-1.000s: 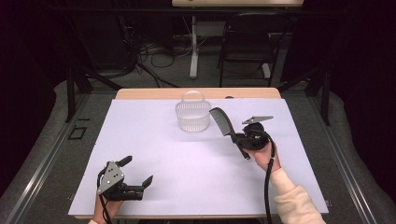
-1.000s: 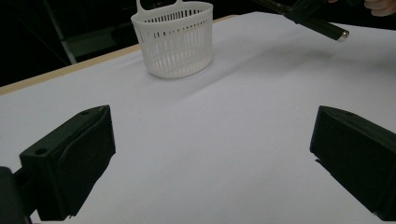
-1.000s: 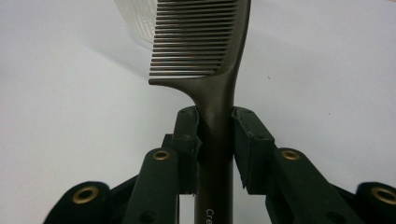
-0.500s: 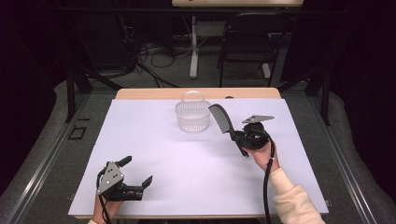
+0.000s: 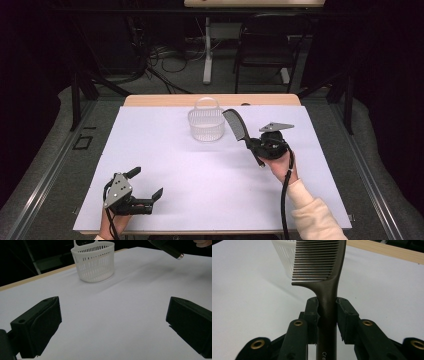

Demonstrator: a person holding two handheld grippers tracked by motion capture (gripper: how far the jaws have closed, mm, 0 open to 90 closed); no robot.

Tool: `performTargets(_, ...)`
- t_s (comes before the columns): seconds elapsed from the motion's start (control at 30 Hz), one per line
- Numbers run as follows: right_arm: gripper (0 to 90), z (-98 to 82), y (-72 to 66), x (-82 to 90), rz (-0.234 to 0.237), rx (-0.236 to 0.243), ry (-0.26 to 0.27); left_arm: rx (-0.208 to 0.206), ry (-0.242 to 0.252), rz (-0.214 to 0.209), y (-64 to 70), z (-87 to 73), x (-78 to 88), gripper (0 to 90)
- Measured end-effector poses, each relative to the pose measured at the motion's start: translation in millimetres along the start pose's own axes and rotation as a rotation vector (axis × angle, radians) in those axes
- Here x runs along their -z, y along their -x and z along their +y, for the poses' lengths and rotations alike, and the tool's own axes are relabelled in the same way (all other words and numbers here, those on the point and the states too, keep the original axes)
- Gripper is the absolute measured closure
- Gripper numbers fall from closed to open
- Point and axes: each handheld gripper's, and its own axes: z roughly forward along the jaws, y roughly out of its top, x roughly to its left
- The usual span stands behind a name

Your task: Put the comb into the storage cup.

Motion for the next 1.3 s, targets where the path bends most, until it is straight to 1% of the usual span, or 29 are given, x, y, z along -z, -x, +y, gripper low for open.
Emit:
performTargets(0.1, 71.8, 1.1, -1.0, 0.4, 0.001, 0.016, 0.013, 0.002, 0.001, 0.002, 0.1, 0.1, -0.2, 0.2)
performTargets(0.33, 71.8, 2.0, -0.3, -0.1, 0.004, 0.024, 0.016, -0.005, 0.002, 0.003, -0.2, 0.3, -0.9, 0.3)
performTargets(0.4, 71.8, 2.4, -0.2, -1.1, 0.008, 0.033, 0.016, -0.005, 0.0, 0.004, -0.1, 0.3, -1.0, 0.2)
performTargets(0.5, 71.9, 3.7, -1.6, -1.6, 0.009, 0.031, 0.022, -0.008, 0.004, 0.004, 0.2, 0.6, -1.0, 0.3)
performTargets(0.53, 71.8, 4.2, -1.4, -1.6, 0.01, 0.037, 0.028, -0.005, 0.004, 0.005, 0.0, 0.5, -1.2, 0.2)
performTargets(0.6, 71.8, 4.5, -2.3, -1.4, 0.011, 0.034, 0.035, 0.001, -0.001, 0.006, -0.1, 0.2, -1.8, 0.2)
performTargets(0.77, 71.9, 6.4, -5.0, -2.1, 0.009, 0.037, 0.039, -0.009, 0.002, 0.012, 0.9, 0.4, -0.6, 0.2)
performTargets(1.0, 71.9, 10.8, -8.8, 0.9, 0.009, 0.044, 0.056, -0.011, 0.001, 0.004, 1.2, 0.9, -1.7, 0.3)
performTargets(1.07, 71.9, 12.3, -9.2, 0.7, 0.009, 0.044, 0.056, -0.005, -0.002, 0.003, 1.0, 0.1, -1.8, 0.2)
performTargets(1.17, 71.9, 16.4, -10.0, 1.1, 0.004, 0.044, 0.063, -0.007, 0.004, 0.007, 0.6, 0.3, -0.4, 0.2)
performTargets(1.3, 71.9, 22.2, -11.7, 3.0, 0.004, 0.048, 0.078, -0.011, 0.0, 0.003, 1.6, 0.7, -1.4, 0.2)
